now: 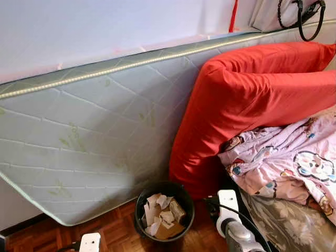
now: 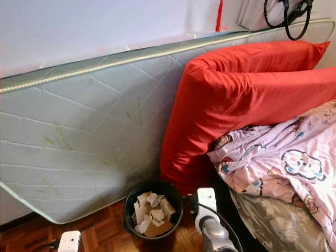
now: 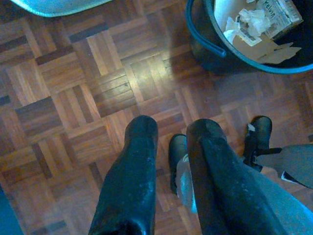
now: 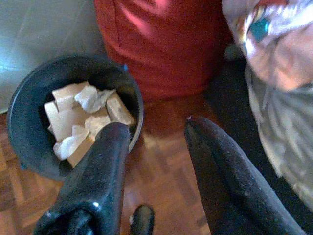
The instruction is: Clean up the room
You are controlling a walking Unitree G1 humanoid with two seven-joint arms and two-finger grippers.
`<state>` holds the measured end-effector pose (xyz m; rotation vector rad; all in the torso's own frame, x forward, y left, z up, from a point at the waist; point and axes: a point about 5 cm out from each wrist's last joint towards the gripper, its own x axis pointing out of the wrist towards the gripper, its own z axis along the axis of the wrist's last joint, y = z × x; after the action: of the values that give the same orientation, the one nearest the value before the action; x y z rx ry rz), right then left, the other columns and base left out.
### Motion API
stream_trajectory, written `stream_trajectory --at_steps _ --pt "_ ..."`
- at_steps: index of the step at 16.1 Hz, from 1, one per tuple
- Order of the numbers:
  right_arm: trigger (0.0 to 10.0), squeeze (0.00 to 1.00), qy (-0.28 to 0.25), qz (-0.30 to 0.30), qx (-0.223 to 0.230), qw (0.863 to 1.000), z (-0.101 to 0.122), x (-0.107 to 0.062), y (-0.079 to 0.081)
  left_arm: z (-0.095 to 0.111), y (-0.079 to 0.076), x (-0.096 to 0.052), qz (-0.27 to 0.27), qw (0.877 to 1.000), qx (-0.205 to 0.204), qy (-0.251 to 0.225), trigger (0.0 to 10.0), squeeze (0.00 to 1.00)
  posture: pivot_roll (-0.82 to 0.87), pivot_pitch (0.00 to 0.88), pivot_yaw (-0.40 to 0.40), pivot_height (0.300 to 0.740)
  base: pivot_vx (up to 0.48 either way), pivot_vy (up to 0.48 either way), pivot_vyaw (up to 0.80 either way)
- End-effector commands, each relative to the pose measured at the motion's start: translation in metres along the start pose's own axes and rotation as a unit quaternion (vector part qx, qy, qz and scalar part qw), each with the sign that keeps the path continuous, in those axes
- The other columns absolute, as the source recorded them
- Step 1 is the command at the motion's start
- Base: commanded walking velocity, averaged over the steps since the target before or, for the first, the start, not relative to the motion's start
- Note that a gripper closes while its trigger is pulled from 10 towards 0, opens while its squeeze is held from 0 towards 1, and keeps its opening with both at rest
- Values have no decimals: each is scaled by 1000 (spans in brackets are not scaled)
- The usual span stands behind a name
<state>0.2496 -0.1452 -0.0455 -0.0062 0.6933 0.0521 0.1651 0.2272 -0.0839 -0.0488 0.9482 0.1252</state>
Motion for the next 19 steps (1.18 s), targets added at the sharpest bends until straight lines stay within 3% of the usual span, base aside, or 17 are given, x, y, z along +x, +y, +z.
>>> stream_trajectory --at_steps 1,2,3,4,7,10,12,13,14,15,16,17,19 --pt "10000 0 -27 -19 -5 999 1 -3 -17 -5 1 -1 1 1000 2 10 10000 0 93 0 -28 740 0 0 0" --pt "10000 0 -78 -25 3 997 2 -15 -59 -5 1 -1 1 1000 2 10 10000 0 87 0 -27 740 0 0 0" --pt "10000 0 -97 -26 2 995 3 -19 -69 -5 1 -1 1 1000 2 10 10000 0 84 0 -27 740 0 0 0" --pt "10000 0 -150 -32 14 988 10 -27 -83 -4 2 -1 1 1000 3 9 10000 0 80 0 -30 740 0 0 0" --pt "10000 0 -204 -55 6 978 14 -38 -88 -5 2 -1 2 1000 4 10 10000 0 72 0 -29 740 0 0 0" --pt "10000 0 -226 -80 33 970 -2 -55 -89 -5 2 -1 5 1000 -2 10 10000 0 93 0 -51 740 0 0 0" --pt "10000 0 -172 -87 67 979 -31 -58 -89 -5 3 -1 7 1000 -3 10 10000 0 85 0 -39 740 0 0 0" --pt "10000 0 -96 -92 72 989 -57 -57 -89 -5 3 -1 6 1000 -2 11 10000 0 85 0 -39 740 0 0 0" --pt "10000 0 -60 -94 83 990 -67 -57 -90 -5 3 -1 7 1000 -2 11 10000 0 91 0 -23 740 0 0 0" --pt "10000 0 26 -95 71 993 -89 -59 -89 -4 4 -1 7 1000 0 10 10000 0 97 0 -13 740 0 0 0" --pt "10000 0 46 -96 69 992 -93 -60 -89 -4 4 -1 7 1000 1 9 10000 0 99 0 -7 740 0 0 0" --pt "10000 0 106 -93 53 989 -103 -61 -88 -2 5 -1 8 1000 3 6 10000 0 101 0 5 740 0 0 0" --pt "10000 0 120 -86 55 988 -102 -58 -86 -1 6 -1 8 1000 10 5 10000 0 97 0 5 740 0 0 0"
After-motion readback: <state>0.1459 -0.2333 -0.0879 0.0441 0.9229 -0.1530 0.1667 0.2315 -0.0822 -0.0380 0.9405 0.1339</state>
